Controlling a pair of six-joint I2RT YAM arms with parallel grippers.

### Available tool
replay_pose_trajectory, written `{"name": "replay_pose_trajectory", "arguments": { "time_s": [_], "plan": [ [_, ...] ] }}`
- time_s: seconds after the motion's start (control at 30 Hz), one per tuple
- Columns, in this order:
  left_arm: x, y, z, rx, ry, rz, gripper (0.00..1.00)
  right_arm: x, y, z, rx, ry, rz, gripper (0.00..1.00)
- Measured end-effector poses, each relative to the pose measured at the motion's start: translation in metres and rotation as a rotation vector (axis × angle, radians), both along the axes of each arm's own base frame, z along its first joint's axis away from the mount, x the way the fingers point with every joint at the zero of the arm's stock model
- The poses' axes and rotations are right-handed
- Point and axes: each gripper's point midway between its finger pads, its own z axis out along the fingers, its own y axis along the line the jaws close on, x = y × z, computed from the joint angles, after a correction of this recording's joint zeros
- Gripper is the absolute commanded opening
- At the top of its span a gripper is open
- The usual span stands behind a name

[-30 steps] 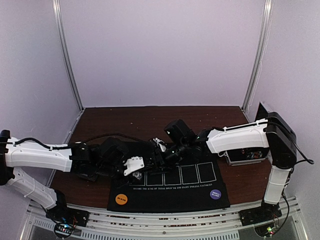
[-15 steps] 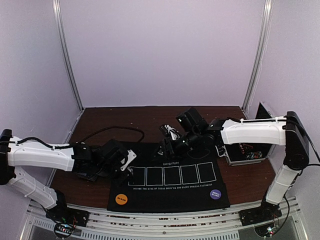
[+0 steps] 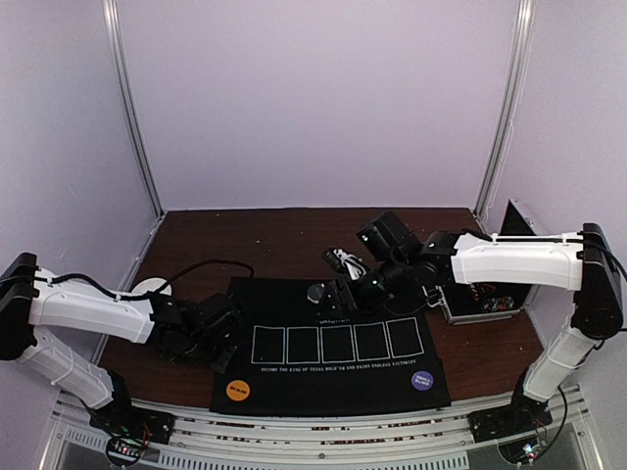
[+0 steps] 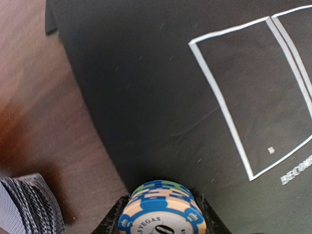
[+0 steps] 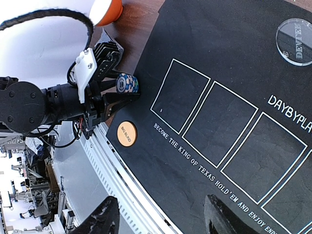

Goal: Distribute texas hold em gaming equipment
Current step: Place the poker chips pile at the big blind area.

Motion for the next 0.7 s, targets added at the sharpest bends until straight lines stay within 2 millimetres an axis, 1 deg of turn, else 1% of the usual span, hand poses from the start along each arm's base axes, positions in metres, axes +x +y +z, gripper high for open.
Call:
{"name": "replay_pose_trajectory", "arguments": {
  "time_s": [0.13,0.43,0.47,0.6,0.7],
  "plan": [
    [-0.0038,0.0066,-0.0077,0.009,0.016,0.027,0.00,-0.0007,-0.0018,-0.0015,-0.010,-0.003,0.004,0.61],
    [-0.0049,0.0046,-0.0087,-0.007,0.027,0.041,0.00,-0.0011,-0.0032,-0.0030,-0.019,-0.011,0.011,0.61],
    [-0.0053,0.0042,-0.0089,-0.010,0.030,0.042,0.02,-0.0011,-0.0032,-0.0030,-0.019,-0.011,0.012,0.61],
    [-0.0059,0.0024,-0.0102,-0.023,0.033,0.041,0.20,-0.0014,-0.0036,-0.0035,-0.021,-0.012,0.014,0.61],
    [-0.0049,0.0006,-0.0105,-0.033,0.029,0.041,0.31,-0.0022,-0.0047,-0.0046,-0.027,-0.010,0.017,0.61]
  ]
}}
